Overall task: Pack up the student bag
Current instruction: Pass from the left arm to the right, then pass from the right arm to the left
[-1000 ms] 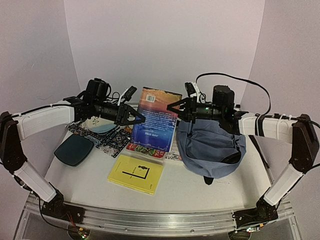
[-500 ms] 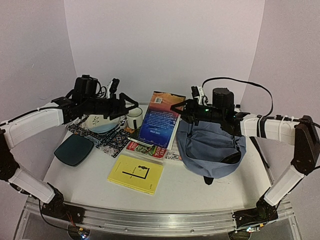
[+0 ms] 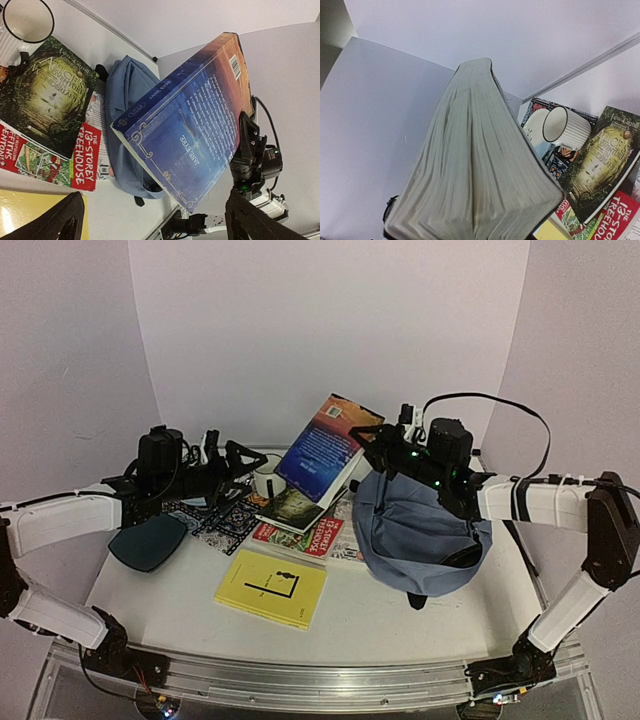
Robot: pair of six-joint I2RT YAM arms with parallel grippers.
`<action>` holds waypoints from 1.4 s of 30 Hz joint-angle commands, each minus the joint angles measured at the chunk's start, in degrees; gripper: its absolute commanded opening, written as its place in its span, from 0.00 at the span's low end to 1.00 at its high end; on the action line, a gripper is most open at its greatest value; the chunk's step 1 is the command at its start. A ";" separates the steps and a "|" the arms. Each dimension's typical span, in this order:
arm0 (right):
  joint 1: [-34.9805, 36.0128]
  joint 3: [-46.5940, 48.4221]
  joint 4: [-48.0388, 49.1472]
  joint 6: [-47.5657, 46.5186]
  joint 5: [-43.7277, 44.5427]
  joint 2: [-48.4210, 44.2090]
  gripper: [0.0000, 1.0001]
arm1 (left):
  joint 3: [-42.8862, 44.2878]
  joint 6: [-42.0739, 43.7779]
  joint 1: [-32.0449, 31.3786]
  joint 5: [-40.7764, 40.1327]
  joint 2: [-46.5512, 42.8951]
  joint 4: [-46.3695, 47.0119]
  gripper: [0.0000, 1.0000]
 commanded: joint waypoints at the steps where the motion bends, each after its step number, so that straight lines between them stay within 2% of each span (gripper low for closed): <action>1: 1.98 5.71 20.77 3.49 4.35 -0.97 0.00 | -1.87 -7.66 -0.73 -1.02 -0.56 12.97 0.99; 5: 3.54 6.90 24.05 4.94 6.49 0.27 0.00 | -2.07 -10.70 -2.44 -1.41 2.10 19.66 0.99; 11: 5.00 8.13 26.62 5.77 8.47 0.99 0.00 | -0.42 -11.59 -5.66 -3.49 6.11 22.94 0.99; 19: 6.19 8.91 30.37 7.58 9.90 1.80 0.00 | -4.79 -18.24 -7.54 -7.65 9.35 31.31 0.99; 28: 7.06 8.03 33.00 8.99 10.48 2.48 0.00 | -3.52 -21.82 -8.23 -7.47 15.08 43.96 0.90; 30: 7.14 7.65 33.34 9.17 10.49 2.42 0.00 | -3.85 -23.91 -8.33 -7.21 17.79 50.14 0.83; 32: 7.15 6.52 33.43 9.19 10.53 2.09 0.00 | -5.14 -26.65 -8.33 -7.62 19.70 58.20 0.67; 34: 7.15 4.73 33.35 8.77 10.57 1.40 0.00 | -6.18 -27.12 -8.33 -8.06 20.08 60.02 0.44; 35: 7.15 3.81 33.28 8.70 10.64 1.18 0.00 | -6.59 -27.01 -8.33 -8.37 19.81 60.23 0.37; 36: 7.15 3.53 33.27 8.68 10.69 0.98 0.00 | -6.86 -26.87 -8.33 -8.57 19.55 60.30 0.35; 37: 7.10 2.17 32.68 8.43 10.70 0.54 0.00 | -7.33 -26.18 -8.27 -9.13 18.84 60.44 0.24; 39: 7.08 0.73 31.12 7.83 10.27 -0.01 0.00 | -7.82 -25.04 -8.25 -9.84 17.81 60.41 0.09; 40: 7.06 0.13 29.73 7.20 9.49 -0.39 0.02 | -8.02 -24.42 -8.04 -10.05 17.17 60.37 0.01; 42: 7.06 -0.65 25.74 4.91 7.79 -1.59 0.17 | -8.29 -24.26 -7.54 -9.97 16.57 60.36 0.00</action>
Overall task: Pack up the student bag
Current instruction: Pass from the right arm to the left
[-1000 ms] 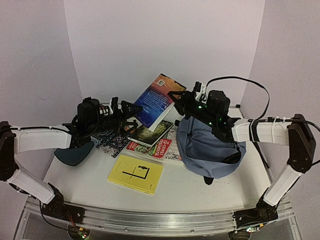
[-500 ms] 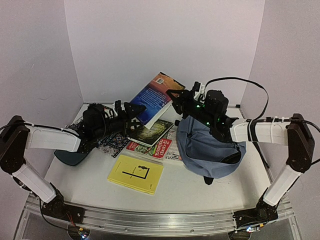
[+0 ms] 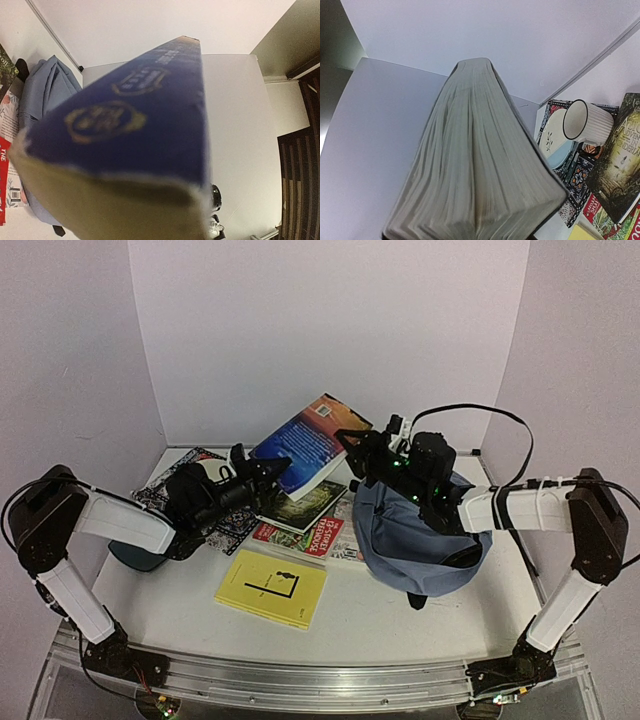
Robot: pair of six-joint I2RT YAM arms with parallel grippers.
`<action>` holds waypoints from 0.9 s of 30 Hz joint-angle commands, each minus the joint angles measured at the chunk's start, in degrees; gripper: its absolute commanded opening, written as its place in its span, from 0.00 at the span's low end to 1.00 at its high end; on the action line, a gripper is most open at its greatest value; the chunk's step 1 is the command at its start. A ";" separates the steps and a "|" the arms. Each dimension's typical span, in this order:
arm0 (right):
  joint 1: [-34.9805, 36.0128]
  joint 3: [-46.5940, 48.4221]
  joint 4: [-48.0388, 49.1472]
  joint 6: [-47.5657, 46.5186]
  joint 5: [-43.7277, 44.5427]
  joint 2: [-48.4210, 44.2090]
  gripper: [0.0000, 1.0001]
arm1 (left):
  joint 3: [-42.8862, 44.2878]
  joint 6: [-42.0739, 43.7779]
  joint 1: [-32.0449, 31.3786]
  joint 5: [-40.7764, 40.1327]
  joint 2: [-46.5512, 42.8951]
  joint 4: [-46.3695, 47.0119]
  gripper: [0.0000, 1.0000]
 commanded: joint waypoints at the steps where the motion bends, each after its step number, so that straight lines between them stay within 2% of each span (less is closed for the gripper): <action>1: 0.33 -0.16 11.63 -4.01 -3.56 -6.88 0.21 | -0.40 2.66 0.98 -1.13 -3.34 4.54 0.00; 6: -0.77 -3.30 -1.74 -9.99 -5.90 -11.63 0.47 | -2.06 3.41 2.36 -0.04 -4.22 4.54 0.00; 8: -1.89 -3.95 -10.41 -13.45 -7.22 -14.15 0.61 | -3.17 3.05 3.01 0.30 -4.78 4.31 0.00; 11: -2.85 -2.24 -27.27 -21.09 -8.55 -17.83 0.72 | -3.44 3.87 3.54 1.19 -5.25 3.64 0.00; 12: -3.21 -0.56 -38.88 -25.13 -7.82 -19.77 0.75 | -3.40 4.51 3.71 1.54 -5.66 3.03 0.00; 15: -3.71 3.02 -54.76 -34.02 -5.15 -22.10 0.78 | -3.29 5.89 4.05 1.95 -6.34 0.57 0.00; 18: -4.75 7.65 -75.53 -43.26 0.13 -23.92 0.80 | -3.09 7.86 4.49 2.70 -7.47 -2.24 0.00; 23: -4.86 15.28 -97.74 -54.31 8.78 -21.52 0.84 | -2.20 9.82 5.02 4.65 -8.51 -5.25 0.00; 27: -4.86 20.08 -110.73 -61.29 15.06 -17.91 0.88 | -0.95 11.51 5.18 6.73 -9.32 -7.33 0.00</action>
